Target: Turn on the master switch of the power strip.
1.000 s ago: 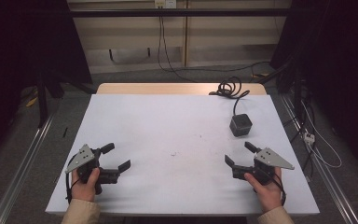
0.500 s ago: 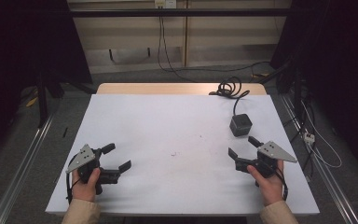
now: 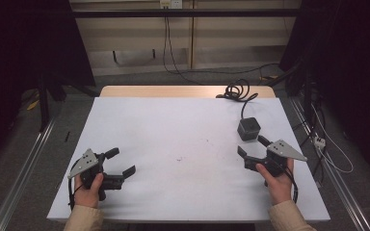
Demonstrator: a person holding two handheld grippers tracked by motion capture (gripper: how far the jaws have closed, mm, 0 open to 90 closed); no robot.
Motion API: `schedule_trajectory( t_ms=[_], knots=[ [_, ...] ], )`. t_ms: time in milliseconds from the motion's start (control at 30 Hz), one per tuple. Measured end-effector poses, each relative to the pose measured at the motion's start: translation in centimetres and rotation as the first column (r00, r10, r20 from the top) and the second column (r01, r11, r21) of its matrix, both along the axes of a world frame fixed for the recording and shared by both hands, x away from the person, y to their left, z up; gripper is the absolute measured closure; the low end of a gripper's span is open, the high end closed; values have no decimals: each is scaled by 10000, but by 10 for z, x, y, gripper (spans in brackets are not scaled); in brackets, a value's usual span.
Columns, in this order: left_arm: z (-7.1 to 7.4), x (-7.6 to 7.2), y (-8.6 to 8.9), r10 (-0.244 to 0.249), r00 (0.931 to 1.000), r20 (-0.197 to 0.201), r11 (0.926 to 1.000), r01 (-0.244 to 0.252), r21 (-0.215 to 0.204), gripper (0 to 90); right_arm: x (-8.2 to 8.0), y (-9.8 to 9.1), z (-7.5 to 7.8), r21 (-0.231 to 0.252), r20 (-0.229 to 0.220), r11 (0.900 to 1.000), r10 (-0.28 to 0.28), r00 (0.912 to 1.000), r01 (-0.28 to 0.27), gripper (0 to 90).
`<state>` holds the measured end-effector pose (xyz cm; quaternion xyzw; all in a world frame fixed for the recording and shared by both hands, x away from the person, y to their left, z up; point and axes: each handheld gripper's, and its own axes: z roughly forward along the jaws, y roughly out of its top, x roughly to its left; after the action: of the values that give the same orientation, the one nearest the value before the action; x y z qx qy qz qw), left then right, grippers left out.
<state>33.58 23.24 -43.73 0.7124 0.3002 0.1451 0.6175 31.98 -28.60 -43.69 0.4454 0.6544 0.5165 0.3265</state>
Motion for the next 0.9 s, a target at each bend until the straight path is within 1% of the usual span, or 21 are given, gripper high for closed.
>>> schedule_trajectory(
  t_ms=[100,167,267,767,833,900],
  knots=[
    [0,0,0,28,10000,-32,10000,-28,2,27,2,0,0,-31,15,10000,-31,10000,31,119],
    [0,0,0,56,10000,-55,10000,-56,-9,27,3,0,0,-157,18,9999,-45,10000,45,120],
    [0,0,1,76,10000,-23,10000,-76,9,27,5,0,1,-188,43,9998,-80,10000,81,123],
    [0,0,0,12,10000,-23,10000,-12,-20,27,15,0,4,-172,123,9997,-142,9998,144,154],
    [0,0,0,-2,10000,-38,10000,2,-42,27,17,0,4,-100,83,9998,-178,9998,179,155],
    [0,0,1,5,10000,-37,10000,-5,-30,27,18,0,3,-185,105,9997,-171,9998,173,158]
  ],
)
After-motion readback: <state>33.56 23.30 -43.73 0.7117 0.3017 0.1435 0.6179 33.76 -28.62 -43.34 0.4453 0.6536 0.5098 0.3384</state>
